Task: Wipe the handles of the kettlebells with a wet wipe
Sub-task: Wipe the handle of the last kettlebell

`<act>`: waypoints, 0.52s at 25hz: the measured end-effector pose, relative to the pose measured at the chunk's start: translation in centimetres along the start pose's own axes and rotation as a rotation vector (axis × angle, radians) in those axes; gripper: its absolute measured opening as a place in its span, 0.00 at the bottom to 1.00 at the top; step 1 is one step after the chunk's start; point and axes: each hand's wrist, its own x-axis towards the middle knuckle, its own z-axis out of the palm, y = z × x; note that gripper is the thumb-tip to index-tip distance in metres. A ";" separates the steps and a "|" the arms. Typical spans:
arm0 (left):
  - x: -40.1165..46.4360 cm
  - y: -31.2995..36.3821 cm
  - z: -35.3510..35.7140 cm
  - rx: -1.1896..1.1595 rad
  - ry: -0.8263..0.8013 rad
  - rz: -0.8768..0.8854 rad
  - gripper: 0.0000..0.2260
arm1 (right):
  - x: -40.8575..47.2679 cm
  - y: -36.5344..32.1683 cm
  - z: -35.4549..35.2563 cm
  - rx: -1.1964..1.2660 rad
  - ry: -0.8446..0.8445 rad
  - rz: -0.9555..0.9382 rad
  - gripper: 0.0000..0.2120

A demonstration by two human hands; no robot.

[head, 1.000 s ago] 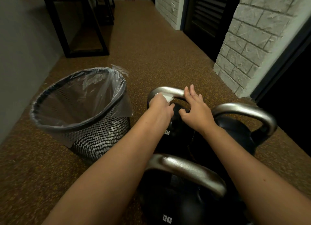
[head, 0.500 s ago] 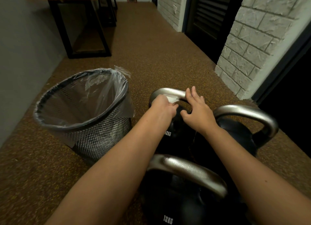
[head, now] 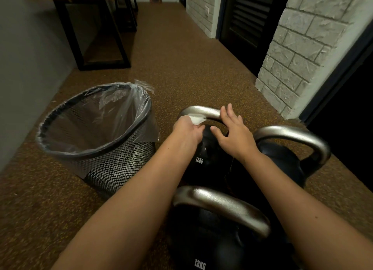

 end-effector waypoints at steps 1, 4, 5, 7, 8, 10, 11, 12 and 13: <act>0.0 -0.5 0.1 0.001 -0.020 -0.013 0.17 | 0.0 0.0 0.0 0.006 -0.001 0.000 0.32; -0.6 -1.0 0.3 0.007 -0.057 -0.076 0.17 | 0.0 0.0 -0.1 0.021 -0.009 0.004 0.31; -0.9 -0.8 0.3 0.037 -0.050 -0.069 0.18 | 0.0 0.0 -0.1 0.026 -0.012 0.005 0.30; -1.3 0.0 0.1 0.100 -0.052 -0.033 0.18 | 0.1 0.0 -0.1 0.036 -0.016 0.008 0.30; -1.5 0.5 0.0 0.130 -0.057 -0.008 0.18 | 0.1 0.0 -0.1 0.041 -0.020 0.014 0.29; -1.7 1.3 0.0 0.201 -0.045 0.070 0.18 | 0.1 0.0 -0.1 0.051 -0.023 0.023 0.28; -1.9 1.7 0.0 0.244 -0.046 0.130 0.17 | 0.1 0.0 -0.1 0.057 -0.023 0.024 0.28; -2.1 2.1 0.0 0.293 -0.044 0.209 0.16 | 0.1 0.0 -0.1 0.063 -0.023 0.022 0.27; -2.1 2.4 -0.1 0.402 -0.031 0.347 0.13 | 0.1 0.0 -0.1 0.067 -0.023 0.020 0.27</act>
